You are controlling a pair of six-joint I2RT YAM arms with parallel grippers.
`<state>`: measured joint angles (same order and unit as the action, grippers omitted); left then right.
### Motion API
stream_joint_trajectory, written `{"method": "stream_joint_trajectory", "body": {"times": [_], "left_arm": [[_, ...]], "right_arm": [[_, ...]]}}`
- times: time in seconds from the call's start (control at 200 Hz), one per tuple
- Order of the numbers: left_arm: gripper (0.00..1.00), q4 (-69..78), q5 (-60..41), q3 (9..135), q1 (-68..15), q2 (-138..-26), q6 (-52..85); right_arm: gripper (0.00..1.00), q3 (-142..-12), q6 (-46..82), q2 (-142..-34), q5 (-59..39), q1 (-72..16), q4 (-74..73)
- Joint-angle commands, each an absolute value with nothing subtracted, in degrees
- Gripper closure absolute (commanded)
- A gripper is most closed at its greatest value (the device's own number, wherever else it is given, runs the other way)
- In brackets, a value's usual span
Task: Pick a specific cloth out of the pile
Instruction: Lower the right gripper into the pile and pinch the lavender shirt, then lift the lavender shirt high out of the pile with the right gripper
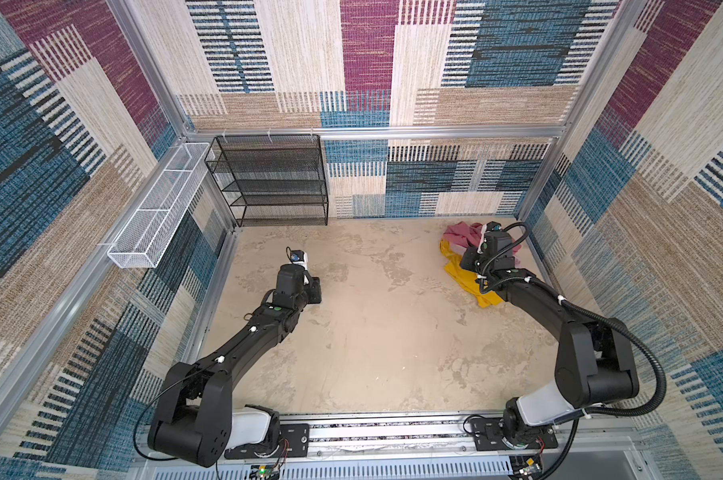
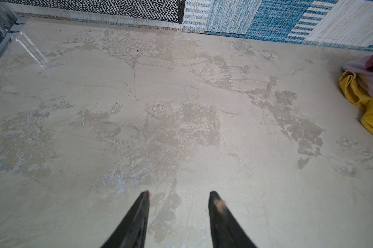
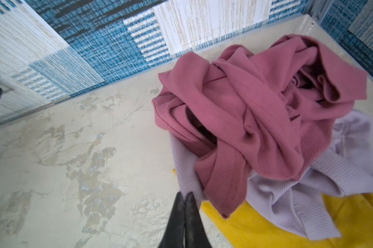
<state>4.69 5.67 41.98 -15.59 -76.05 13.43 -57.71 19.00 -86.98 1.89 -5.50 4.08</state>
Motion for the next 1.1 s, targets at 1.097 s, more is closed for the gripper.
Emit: {"method": "stream_joint_trajectory", "body": {"times": [1.097], "left_arm": [[0.51,0.1,4.8,46.6,-15.6,-73.7,14.5]], "right_arm": [[1.0,-68.2,18.7,-72.1,-1.6,-1.5,10.3]]}}
